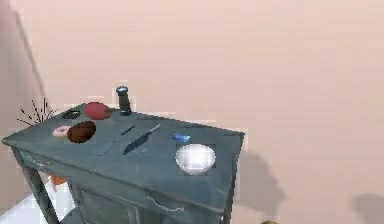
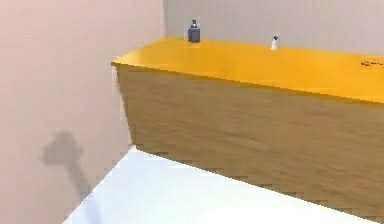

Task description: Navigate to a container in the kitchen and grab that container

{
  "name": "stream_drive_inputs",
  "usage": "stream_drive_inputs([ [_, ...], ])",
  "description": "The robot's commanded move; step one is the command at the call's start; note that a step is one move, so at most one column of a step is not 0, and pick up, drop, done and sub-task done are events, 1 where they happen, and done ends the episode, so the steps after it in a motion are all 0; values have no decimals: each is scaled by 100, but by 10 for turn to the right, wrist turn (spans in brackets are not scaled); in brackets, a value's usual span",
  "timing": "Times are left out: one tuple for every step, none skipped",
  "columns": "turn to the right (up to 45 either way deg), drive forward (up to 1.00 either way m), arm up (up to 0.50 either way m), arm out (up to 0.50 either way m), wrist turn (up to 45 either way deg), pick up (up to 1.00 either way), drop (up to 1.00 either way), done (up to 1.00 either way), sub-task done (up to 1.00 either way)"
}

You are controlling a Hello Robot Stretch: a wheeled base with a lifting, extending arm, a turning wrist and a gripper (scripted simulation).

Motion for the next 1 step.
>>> stream_drive_inputs([
  [-450,0,0,0,0,0,0,0,0],
])
